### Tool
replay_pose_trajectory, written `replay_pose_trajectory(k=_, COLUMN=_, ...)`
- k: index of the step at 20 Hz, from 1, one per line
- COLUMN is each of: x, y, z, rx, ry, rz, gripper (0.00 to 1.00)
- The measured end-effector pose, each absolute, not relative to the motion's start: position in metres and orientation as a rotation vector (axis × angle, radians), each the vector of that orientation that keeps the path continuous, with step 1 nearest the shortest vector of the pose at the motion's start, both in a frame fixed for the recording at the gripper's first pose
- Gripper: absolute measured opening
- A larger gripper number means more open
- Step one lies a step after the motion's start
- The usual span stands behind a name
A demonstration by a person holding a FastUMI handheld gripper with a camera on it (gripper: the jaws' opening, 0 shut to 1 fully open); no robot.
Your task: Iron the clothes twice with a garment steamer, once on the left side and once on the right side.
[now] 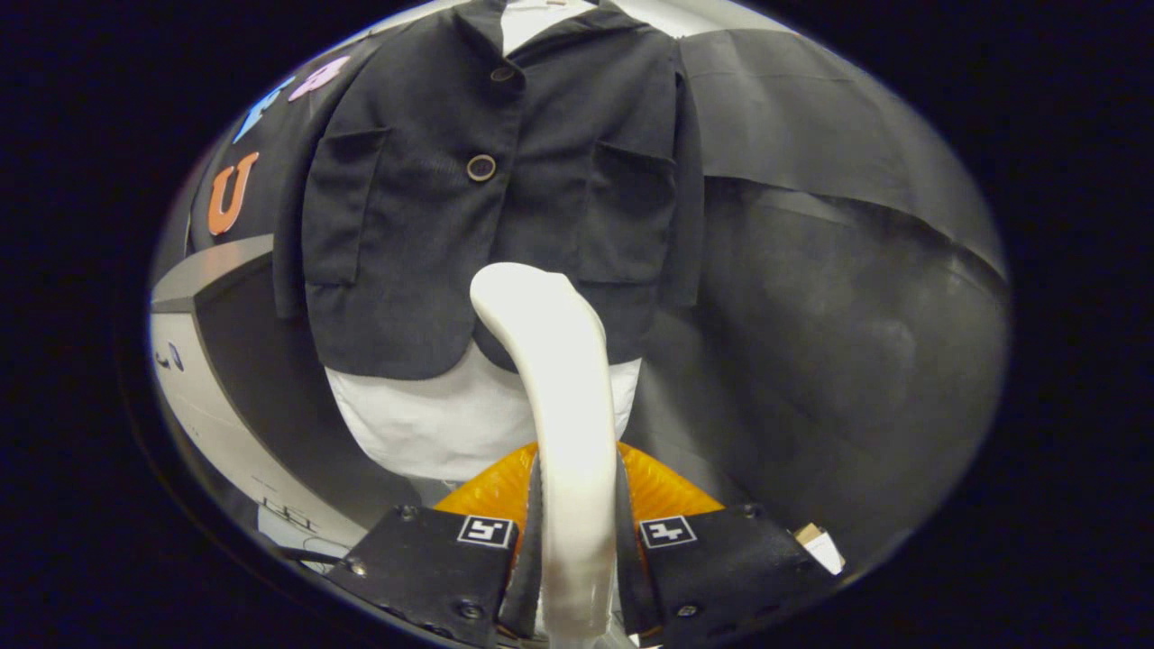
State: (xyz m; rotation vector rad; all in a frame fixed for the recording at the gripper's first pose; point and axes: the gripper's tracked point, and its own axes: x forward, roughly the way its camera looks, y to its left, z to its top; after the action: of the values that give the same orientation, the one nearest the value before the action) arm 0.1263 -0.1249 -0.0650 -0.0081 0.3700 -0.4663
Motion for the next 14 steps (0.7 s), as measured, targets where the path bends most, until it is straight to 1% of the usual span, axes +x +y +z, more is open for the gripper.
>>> replay_pose_trajectory(k=4, x=0.094, y=-0.106, z=-0.017, rx=0.034, ry=0.257, rz=-0.502, gripper=0.38)
replay_pose_trajectory(k=10, x=0.017, y=-0.061, z=0.051, rx=0.067, ry=0.087, rz=-0.524, gripper=0.38)
replay_pose_trajectory(k=14, x=-0.039, y=-0.034, z=0.090, rx=0.061, ry=0.012, rz=-0.521, gripper=0.38)
